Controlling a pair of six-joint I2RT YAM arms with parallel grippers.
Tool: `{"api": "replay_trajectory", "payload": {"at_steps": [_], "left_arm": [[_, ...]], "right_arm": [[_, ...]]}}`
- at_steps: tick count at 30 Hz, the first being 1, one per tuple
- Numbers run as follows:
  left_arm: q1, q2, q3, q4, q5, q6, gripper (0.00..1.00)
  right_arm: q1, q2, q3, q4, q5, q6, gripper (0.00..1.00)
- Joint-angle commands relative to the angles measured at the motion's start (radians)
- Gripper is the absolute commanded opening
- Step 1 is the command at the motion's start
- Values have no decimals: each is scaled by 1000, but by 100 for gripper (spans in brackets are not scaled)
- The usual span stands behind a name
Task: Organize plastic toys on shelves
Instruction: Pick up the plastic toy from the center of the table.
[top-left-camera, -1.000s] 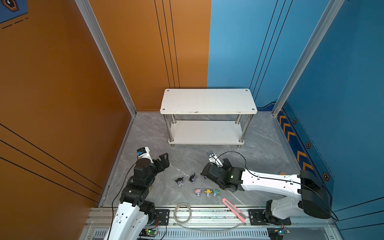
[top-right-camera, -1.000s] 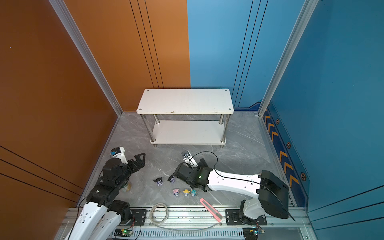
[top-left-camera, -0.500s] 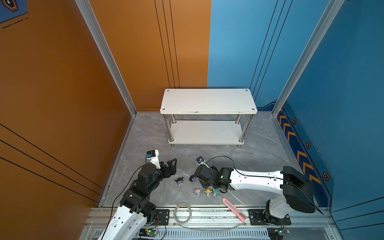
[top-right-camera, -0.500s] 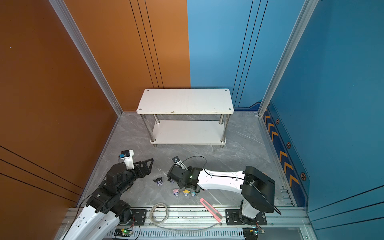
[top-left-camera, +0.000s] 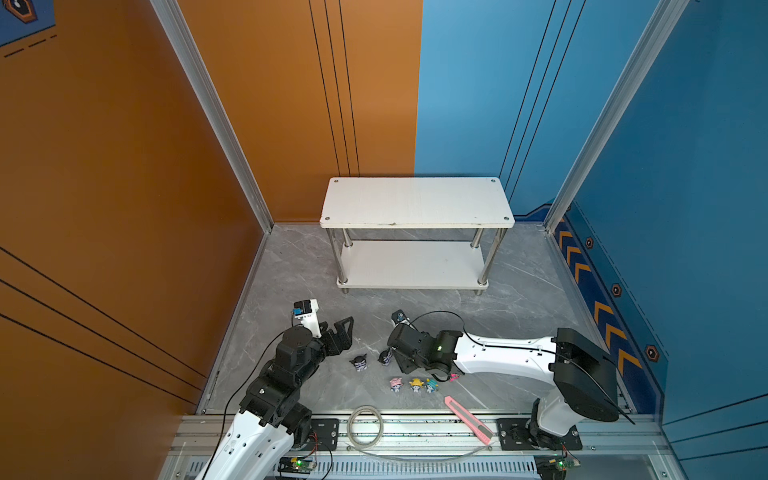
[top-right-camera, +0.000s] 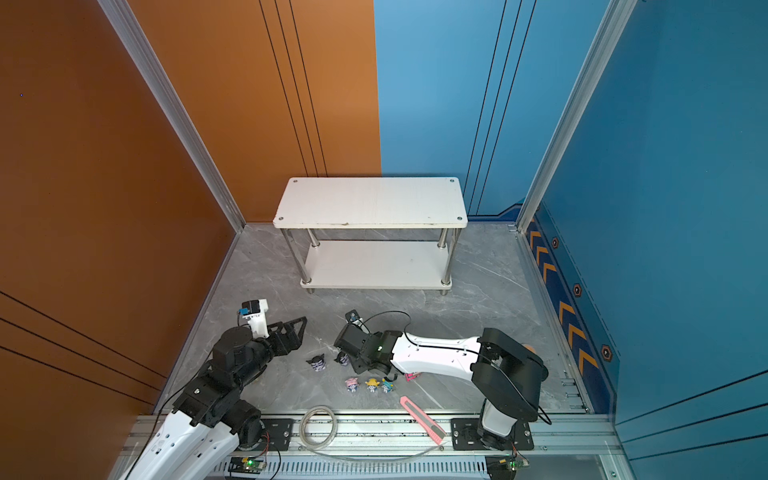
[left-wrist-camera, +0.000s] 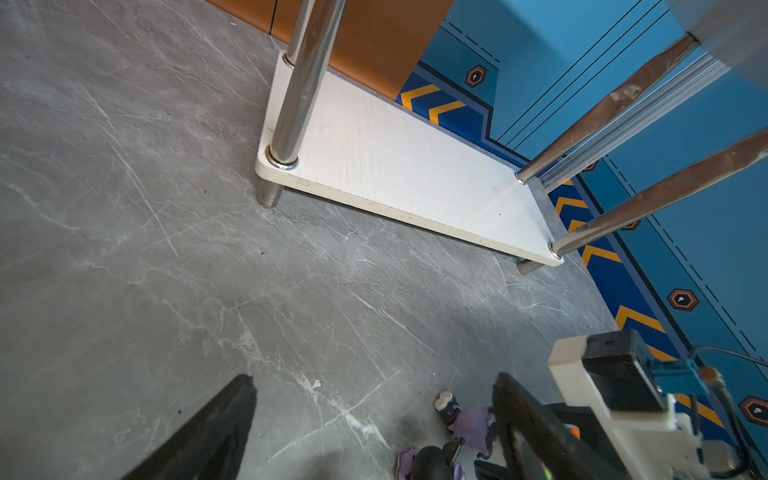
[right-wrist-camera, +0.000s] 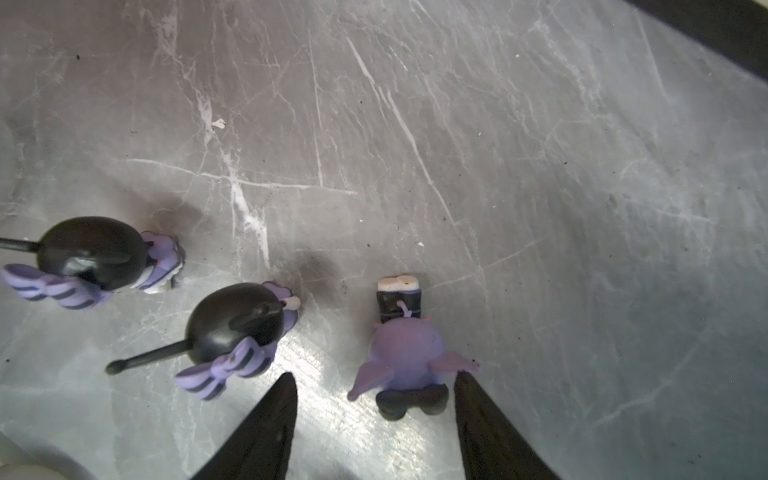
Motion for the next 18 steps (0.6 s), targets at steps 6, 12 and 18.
{"api": "replay_trajectory", "payload": {"at_steps": [6,12,18], "left_arm": [[3,46,-10,62,48,29,91],[-9,126,0,105,110,36,87],[-23,181,7,151,118,39,87]], "right_arm": [[-20,-21,-17,-3,6,23,67],[-37,-21,-35,7,7,28,72],[-43,-8,-43,29,-15,29,70]]}}
